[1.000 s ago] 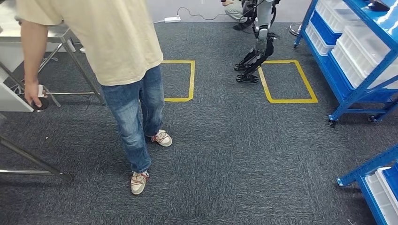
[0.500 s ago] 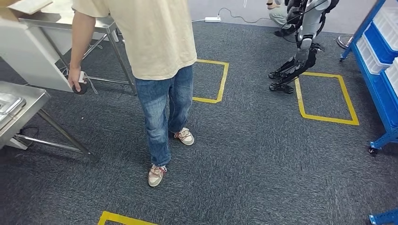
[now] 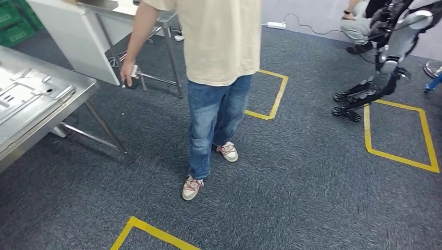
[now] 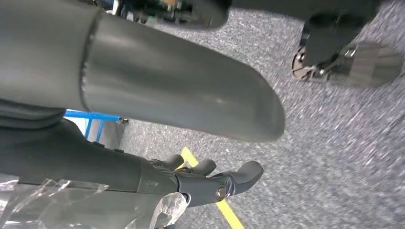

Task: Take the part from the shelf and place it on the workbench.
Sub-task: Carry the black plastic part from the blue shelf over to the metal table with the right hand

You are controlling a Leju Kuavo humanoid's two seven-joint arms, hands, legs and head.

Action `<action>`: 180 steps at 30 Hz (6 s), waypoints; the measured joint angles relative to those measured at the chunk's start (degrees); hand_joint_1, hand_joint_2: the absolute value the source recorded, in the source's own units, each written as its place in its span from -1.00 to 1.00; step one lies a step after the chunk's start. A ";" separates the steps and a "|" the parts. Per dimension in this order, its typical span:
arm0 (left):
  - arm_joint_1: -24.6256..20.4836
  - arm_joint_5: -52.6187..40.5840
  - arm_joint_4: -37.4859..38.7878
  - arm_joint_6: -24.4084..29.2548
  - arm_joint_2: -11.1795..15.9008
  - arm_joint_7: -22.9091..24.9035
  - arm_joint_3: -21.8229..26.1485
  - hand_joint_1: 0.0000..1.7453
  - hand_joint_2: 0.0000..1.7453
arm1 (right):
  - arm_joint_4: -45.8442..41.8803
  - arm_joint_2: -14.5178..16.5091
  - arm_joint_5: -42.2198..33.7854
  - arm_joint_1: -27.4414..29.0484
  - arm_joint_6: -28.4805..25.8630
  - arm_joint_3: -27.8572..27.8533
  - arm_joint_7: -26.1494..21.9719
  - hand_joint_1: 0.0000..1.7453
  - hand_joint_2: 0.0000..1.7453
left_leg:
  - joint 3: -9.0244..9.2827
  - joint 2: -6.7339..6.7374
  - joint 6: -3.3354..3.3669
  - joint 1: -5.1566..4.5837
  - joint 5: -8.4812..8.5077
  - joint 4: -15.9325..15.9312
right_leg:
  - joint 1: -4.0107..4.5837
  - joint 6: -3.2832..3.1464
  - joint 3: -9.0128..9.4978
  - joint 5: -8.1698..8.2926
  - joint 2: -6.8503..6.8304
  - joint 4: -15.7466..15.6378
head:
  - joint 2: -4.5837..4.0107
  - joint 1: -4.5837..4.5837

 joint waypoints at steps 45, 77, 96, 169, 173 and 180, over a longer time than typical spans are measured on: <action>-0.18 0.56 0.00 -0.26 0.46 0.58 0.00 1.00 1.00 | 0.06 0.60 0.67 0.62 1.13 -0.52 0.17 -1.00 -1.00 | 1.06 -9.04 -0.21 0.57 -0.53 -0.36 | -0.74 -0.27 -3.05 2.98 11.57 -0.01 | 0.00 0.22; 0.07 0.86 0.00 -0.19 0.96 1.47 0.17 1.00 1.00 | 0.21 1.44 1.02 0.26 2.07 -0.56 0.17 -1.00 -1.00 | 0.78 -10.05 -1.10 1.11 -0.12 -0.87 | -0.74 -0.60 -2.36 3.06 10.82 -0.52 | 0.00 0.25; 0.57 3.58 -0.02 0.46 1.37 -0.33 1.38 1.00 1.00 | 0.28 1.89 0.44 -0.25 4.19 -0.88 0.17 -1.00 -1.00 | 1.41 -0.74 0.35 0.92 -0.70 -0.76 | -0.51 0.56 -2.52 -1.85 4.47 4.28 | 0.00 0.33; 2.17 6.98 -0.05 -1.55 1.80 -3.27 1.54 1.00 1.00 | 0.13 -3.28 -2.65 1.68 -3.81 -8.05 0.95 -1.00 -1.00 | 5.14 -2.28 -0.87 0.76 -4.82 0.61 | 0.09 -1.16 -5.29 3.99 6.89 0.45 | 0.01 0.26; 2.08 6.96 -0.04 -1.65 1.84 -3.34 1.62 1.00 1.00 | 0.11 -3.25 -3.44 1.67 -2.84 -8.91 1.18 -1.00 -1.00 | 1.90 -1.93 -1.70 0.90 -8.33 8.12 | -0.19 -2.57 -3.36 3.66 6.72 -0.01 | -0.01 0.08; 2.06 7.04 -0.04 -1.80 1.82 -3.40 1.62 1.00 1.00 | 0.10 -2.64 -4.08 1.69 -1.99 -10.47 1.27 -1.00 -1.00 | -2.35 -1.78 -1.24 0.60 -2.32 5.35 | 0.01 -2.25 0.06 0.69 6.95 -0.02 | -0.01 -0.01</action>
